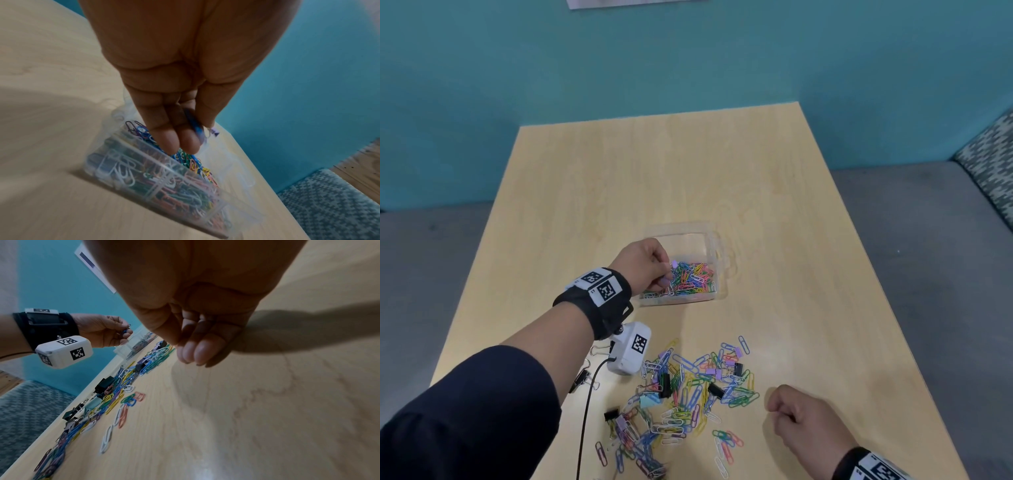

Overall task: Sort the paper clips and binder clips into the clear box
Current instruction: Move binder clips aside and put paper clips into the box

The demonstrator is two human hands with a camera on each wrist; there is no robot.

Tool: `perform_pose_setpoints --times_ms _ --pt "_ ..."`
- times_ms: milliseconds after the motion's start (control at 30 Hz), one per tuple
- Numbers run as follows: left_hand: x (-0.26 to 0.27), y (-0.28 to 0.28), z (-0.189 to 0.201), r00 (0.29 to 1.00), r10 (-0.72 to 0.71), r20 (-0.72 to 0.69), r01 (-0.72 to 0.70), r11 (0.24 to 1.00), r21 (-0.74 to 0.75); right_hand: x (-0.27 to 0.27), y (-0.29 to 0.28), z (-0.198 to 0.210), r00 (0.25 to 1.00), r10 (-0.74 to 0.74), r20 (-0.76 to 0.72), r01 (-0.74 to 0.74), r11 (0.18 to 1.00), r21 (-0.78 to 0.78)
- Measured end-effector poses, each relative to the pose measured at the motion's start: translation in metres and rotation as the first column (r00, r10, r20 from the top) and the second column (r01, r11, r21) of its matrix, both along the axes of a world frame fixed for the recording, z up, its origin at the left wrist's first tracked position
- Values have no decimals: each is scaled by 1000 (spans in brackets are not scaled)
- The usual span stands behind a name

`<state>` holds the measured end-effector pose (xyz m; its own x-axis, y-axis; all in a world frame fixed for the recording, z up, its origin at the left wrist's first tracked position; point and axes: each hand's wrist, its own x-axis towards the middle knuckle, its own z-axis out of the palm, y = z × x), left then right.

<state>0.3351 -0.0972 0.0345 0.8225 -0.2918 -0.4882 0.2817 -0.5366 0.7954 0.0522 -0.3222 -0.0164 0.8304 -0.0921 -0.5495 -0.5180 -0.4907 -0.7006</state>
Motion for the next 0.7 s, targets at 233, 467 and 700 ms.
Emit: perform_pose_setpoints --times_ms 233,467,700 --pt "1 3 4 987 -48 155 25 990 142 0 0 0 1000 0 -3 0 1000 15" --pt "11 -1 6 991 89 102 -95 994 53 1 -1 1 1000 -1 -12 1 1000 28" --pt "24 -3 7 971 158 181 -175 981 78 2 -2 1 1000 3 -9 -3 1000 16"
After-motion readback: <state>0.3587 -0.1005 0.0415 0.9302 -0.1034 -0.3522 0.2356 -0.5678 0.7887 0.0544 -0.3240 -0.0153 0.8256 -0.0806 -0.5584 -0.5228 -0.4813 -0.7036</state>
